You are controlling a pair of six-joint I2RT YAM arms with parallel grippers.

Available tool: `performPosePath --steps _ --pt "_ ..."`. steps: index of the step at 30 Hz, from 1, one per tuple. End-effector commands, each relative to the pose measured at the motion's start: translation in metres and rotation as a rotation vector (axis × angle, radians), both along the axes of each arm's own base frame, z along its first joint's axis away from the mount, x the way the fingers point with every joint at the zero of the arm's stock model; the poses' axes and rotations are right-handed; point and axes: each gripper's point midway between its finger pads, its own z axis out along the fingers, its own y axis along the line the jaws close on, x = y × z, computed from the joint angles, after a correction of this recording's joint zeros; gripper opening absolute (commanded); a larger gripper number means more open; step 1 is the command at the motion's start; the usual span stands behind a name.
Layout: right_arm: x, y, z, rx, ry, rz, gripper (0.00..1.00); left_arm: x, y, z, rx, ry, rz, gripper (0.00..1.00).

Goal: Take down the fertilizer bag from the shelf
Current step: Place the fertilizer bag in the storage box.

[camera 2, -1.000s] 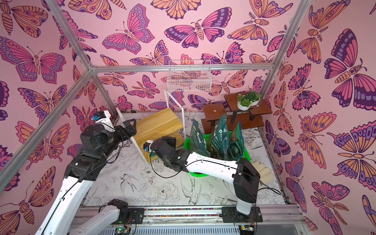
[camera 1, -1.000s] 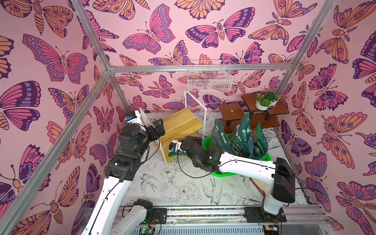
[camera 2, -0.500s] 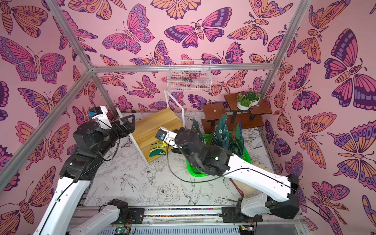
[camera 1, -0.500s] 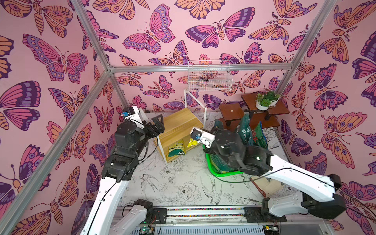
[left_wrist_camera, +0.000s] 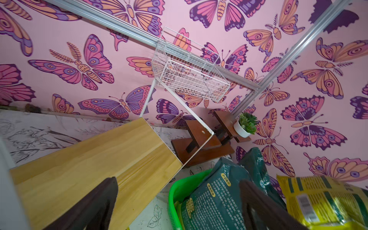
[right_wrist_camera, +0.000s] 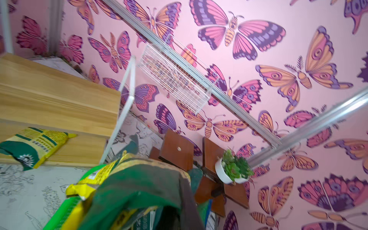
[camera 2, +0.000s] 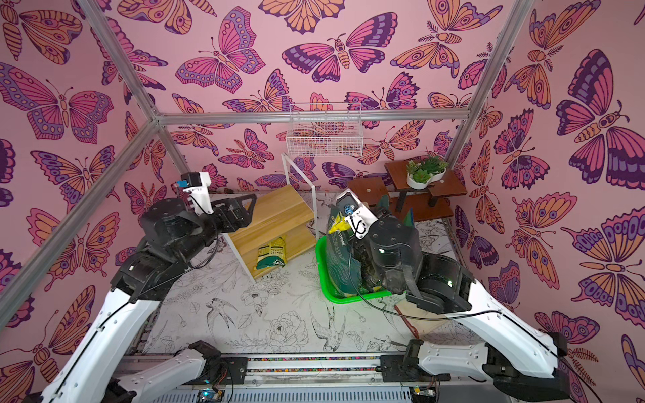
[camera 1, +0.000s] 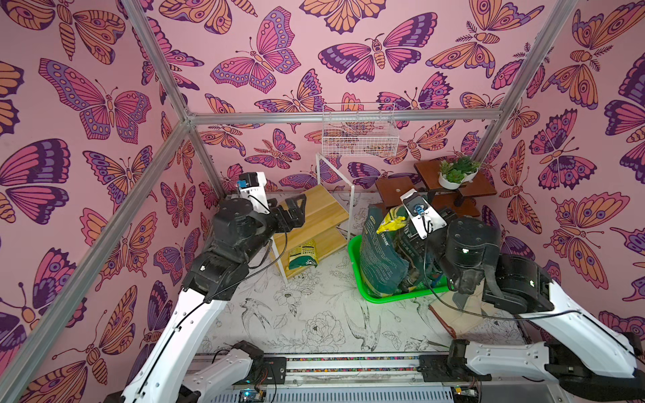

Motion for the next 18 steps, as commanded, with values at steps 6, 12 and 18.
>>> performPosePath --steps 6,12,18 --pt "0.002 -0.07 -0.007 0.192 0.12 -0.186 0.0 0.0 -0.033 -0.01 0.065 0.017 -0.071 1.0" --pt "0.012 -0.062 -0.026 0.216 0.237 -0.162 0.0 -0.001 -0.034 -0.017 0.068 0.03 -0.056 1.0" --pt "0.031 -0.102 -0.029 0.206 0.188 -0.389 0.0 -0.004 -0.029 -0.024 0.069 0.038 -0.035 1.0"
